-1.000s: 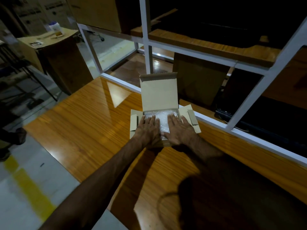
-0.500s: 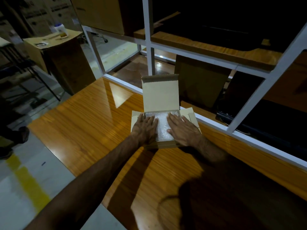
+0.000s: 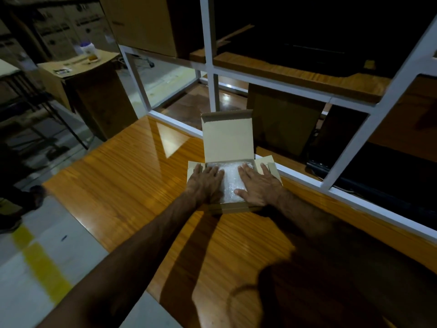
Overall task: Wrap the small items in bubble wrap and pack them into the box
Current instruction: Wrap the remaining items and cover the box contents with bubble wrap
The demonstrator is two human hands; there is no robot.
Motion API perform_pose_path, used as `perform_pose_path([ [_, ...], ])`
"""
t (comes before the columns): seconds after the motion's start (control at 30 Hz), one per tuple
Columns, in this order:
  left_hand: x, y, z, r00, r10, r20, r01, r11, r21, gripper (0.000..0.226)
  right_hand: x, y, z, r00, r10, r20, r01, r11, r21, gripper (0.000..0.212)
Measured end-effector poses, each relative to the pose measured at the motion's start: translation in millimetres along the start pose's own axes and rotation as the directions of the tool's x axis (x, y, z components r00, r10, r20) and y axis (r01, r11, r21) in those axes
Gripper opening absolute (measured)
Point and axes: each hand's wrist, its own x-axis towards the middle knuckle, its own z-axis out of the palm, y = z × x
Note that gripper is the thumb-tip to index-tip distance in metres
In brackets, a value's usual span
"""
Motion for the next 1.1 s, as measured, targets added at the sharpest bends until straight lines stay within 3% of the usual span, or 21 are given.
perform_pose_path([
  [0.2, 3.0, -1.5, 0.6, 0.999, -0.028, 0.035, 0.028, 1.0, -0.001, 0.097, 12.5, 18.6, -6.6, 0.998, -0.054, 0.013, 0.055, 0.972, -0.227, 0.141],
  [0.37, 3.4, 1.0, -3.3, 0.999, -0.019, 0.046, 0.021, 0.999, -0.042, 0.099, 12.7, 15.7, 2.8, 0.999, -0.031, 0.015, 0.033, 0.976, -0.217, 0.122],
  [0.63, 3.4, 2.4, -15.5, 0.999, -0.044, 0.015, 0.044, 0.999, -0.024, 0.092, 14.9, 12.1, -12.0, 0.999, 0.0, 0.033, 0.005, 0.99, -0.138, 0.113],
  [0.9, -37.5, 10.7, -26.8, 0.979, -0.127, -0.162, 0.112, 0.989, -0.096, 0.066, -17.9, 6.0, -1.7, 0.988, 0.049, -0.144, -0.042, 0.998, 0.053, 0.078],
  [1.0, -59.9, 15.5, -19.3, 0.93, -0.233, -0.285, 0.143, 0.942, -0.303, 0.06, -32.8, -2.4, 8.7, 0.938, 0.144, -0.315, -0.069, 0.969, 0.237, 0.057],
  [1.1, -78.1, 24.9, -2.8, 0.771, -0.464, -0.437, 0.167, 0.808, -0.565, 0.059, -43.3, -13.4, 18.9, 0.835, 0.277, -0.476, -0.068, 0.909, 0.411, 0.043],
])
